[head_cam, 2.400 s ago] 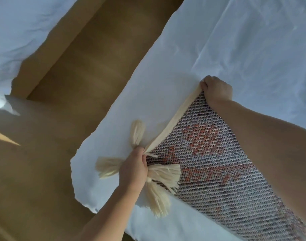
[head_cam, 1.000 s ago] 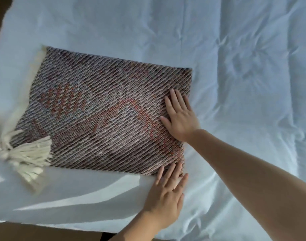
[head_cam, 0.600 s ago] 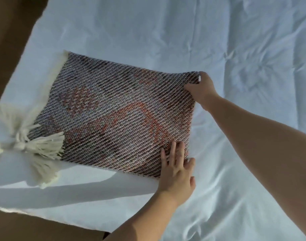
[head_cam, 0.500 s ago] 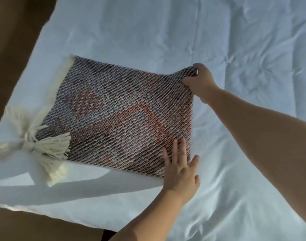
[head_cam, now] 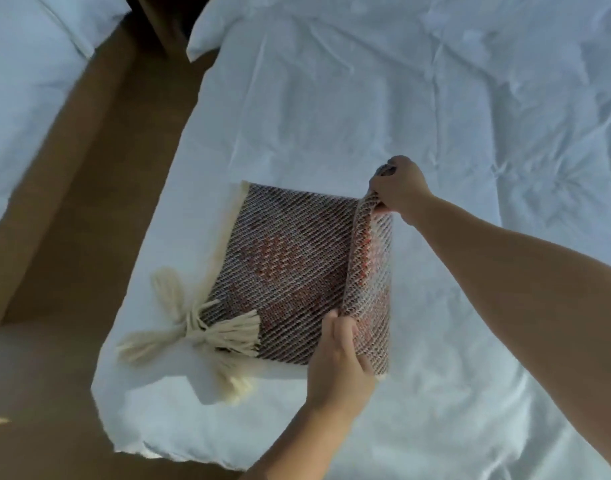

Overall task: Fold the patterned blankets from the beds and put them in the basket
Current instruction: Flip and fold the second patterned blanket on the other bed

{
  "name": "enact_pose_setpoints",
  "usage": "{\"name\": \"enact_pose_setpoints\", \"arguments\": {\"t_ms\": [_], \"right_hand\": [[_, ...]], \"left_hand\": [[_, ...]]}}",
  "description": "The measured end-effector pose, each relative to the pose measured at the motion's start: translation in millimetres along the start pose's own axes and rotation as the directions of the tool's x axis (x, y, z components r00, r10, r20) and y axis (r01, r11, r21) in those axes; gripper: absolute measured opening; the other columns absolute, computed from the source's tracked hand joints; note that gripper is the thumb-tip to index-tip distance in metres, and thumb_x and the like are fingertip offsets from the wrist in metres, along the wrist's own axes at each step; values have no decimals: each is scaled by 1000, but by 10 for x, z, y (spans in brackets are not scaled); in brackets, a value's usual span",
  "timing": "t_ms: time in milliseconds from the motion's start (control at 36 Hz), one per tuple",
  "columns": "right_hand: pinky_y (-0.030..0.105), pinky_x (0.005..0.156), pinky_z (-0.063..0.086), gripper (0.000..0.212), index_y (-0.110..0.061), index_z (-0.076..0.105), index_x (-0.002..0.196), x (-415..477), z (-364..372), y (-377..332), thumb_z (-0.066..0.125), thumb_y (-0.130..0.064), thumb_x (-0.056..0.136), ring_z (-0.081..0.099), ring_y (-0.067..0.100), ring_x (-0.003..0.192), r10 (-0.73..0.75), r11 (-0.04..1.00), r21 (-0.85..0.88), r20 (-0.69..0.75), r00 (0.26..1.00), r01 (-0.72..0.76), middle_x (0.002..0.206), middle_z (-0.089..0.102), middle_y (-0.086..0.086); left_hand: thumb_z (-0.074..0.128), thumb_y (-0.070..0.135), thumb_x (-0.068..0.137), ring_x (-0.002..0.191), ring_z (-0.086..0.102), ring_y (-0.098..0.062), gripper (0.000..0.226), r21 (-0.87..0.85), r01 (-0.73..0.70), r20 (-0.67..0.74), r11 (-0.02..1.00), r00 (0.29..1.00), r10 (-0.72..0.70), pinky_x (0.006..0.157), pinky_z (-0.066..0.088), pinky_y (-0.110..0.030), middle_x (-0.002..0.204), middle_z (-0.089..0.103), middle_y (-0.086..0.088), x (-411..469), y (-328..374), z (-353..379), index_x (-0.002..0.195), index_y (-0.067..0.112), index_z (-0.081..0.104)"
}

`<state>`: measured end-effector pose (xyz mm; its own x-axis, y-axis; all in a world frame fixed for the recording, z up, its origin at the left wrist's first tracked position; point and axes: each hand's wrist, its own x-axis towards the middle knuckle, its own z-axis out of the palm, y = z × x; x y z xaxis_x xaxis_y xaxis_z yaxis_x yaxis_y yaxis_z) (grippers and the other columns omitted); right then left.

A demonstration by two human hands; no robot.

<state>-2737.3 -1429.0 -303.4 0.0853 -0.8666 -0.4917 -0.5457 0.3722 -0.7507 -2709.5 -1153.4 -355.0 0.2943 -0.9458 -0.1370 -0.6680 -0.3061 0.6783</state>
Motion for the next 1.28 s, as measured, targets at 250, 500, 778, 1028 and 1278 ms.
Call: {"name": "enact_pose_setpoints", "arguments": {"t_ms": [250, 500, 778, 1028, 1278], "right_hand": [[18, 51, 56, 54, -14, 35, 141, 1, 1120, -443, 56, -11, 90, 65, 17, 40, -23, 997, -68, -10, 1000, 23, 119, 50, 11], [42, 60, 61, 54, -13, 34, 141, 23, 2042, -630, 57, -13, 92, 70, 25, 63, -67, 991, -113, 59, 996, 73, 113, 49, 8], [45, 70, 59, 51, -10, 36, 139, 274, 2732, -557, 55, -16, 92, 66, 28, 82, -84, 981, -170, 56, 995, 92, 101, 50, 3], [35, 59, 54, 53, -10, 30, 143, 369, 2928, -382, 51, -14, 93, 62, 22, 75, -138, 981, -131, 34, 990, 142, 92, 56, 2], [49, 117, 19, 55, -6, 37, 143, 252, 2645, 92, 35, -40, 100, 28, 35, 139, -588, 535, -629, 203, 783, 564, 147, 37, 17]], "left_hand": [[53, 2, 76, 81, 49, -14, 33, -67, 136, 27, 988, 991, -135, 64, 39, -23, 102, 44, 5, 149, -979, -950, 106, 15, 44], [56, -3, 73, 84, 49, -11, 41, -109, 239, 9, 965, 971, -240, 72, 40, -19, 105, 48, 5, 199, -1734, -1376, 110, 13, 50], [56, -3, 73, 95, 55, -19, 44, -74, 325, 61, 943, 945, -321, 83, 47, -27, 104, 47, 5, 334, -2230, -1473, 115, 11, 50], [56, 2, 72, 98, 54, -22, 43, 37, 325, 98, 945, 940, -327, 79, 49, -30, 111, 46, 3, 397, -2451, -1435, 113, 15, 46], [3, 53, 89, 147, -7, -22, 75, 344, 152, 58, 927, 982, -182, 118, -6, -35, 159, -8, -12, 1023, -2273, -1167, 147, 9, -13]]}}
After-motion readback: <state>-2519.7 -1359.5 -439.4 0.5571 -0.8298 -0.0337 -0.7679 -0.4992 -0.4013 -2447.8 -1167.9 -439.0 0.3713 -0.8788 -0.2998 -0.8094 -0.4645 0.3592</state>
